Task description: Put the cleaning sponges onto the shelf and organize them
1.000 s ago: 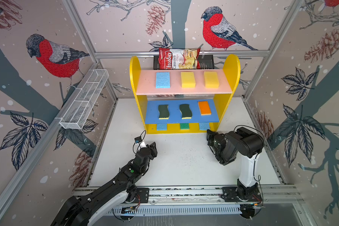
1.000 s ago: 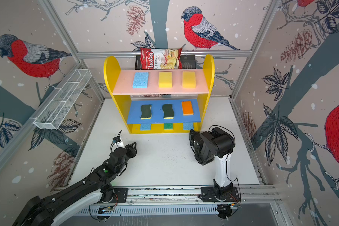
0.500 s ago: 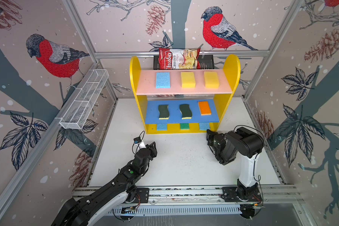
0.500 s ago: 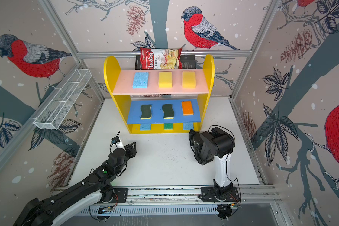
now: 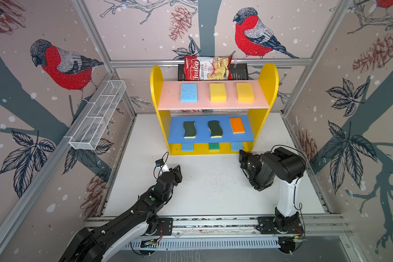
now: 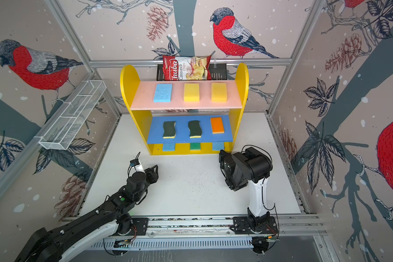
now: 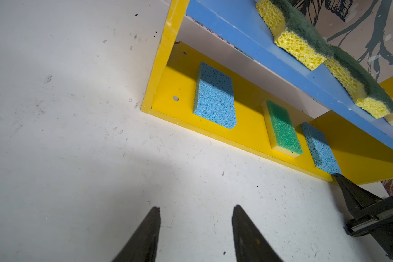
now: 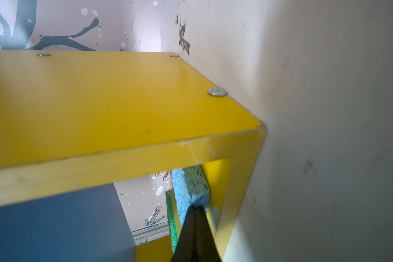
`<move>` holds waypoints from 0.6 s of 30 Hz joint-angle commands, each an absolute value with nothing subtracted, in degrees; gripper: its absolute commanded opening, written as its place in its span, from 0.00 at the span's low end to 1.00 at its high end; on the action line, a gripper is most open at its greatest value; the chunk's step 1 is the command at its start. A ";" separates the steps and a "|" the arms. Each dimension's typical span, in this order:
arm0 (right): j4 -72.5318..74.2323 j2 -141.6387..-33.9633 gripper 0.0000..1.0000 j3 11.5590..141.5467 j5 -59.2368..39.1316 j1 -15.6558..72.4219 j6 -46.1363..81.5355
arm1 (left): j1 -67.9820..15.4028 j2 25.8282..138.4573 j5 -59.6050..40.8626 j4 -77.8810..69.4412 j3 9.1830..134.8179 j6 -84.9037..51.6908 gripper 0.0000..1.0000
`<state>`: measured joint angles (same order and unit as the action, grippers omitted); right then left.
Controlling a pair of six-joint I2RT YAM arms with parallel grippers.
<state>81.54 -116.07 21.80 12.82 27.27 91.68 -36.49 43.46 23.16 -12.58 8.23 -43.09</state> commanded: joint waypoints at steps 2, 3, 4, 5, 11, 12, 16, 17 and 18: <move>70.45 -114.63 0.00 21.14 11.56 27.50 90.11 | -36.28 43.42 23.00 -14.02 8.37 -43.05 0.52; 69.95 -114.03 0.00 21.03 11.53 27.51 89.60 | -36.29 43.33 23.04 -13.87 8.49 -42.92 0.52; 69.43 -113.16 0.00 20.81 11.42 27.55 88.91 | -36.30 43.18 22.97 -13.54 8.52 -42.85 0.52; 68.91 -112.37 0.00 20.63 11.21 27.58 88.30 | -36.28 42.92 23.03 -13.23 8.60 -42.76 0.52; 65.48 -106.85 0.00 17.65 9.87 27.54 85.72 | -36.29 40.84 24.02 -10.03 8.67 -42.21 0.52; 64.15 -105.79 0.00 17.33 9.48 27.54 85.20 | -36.30 40.47 24.20 -9.36 8.82 -42.06 0.52; 56.80 -100.16 0.00 16.61 8.79 27.62 81.34 | -36.28 38.52 25.15 -6.39 9.60 -41.22 0.53; 54.55 -98.26 0.01 16.50 8.91 27.55 80.04 | -36.30 38.00 25.38 -5.63 9.71 -40.97 0.53; 52.31 -96.68 0.01 16.52 9.22 27.64 78.97 | -36.30 37.66 25.64 -5.06 9.96 -40.79 0.53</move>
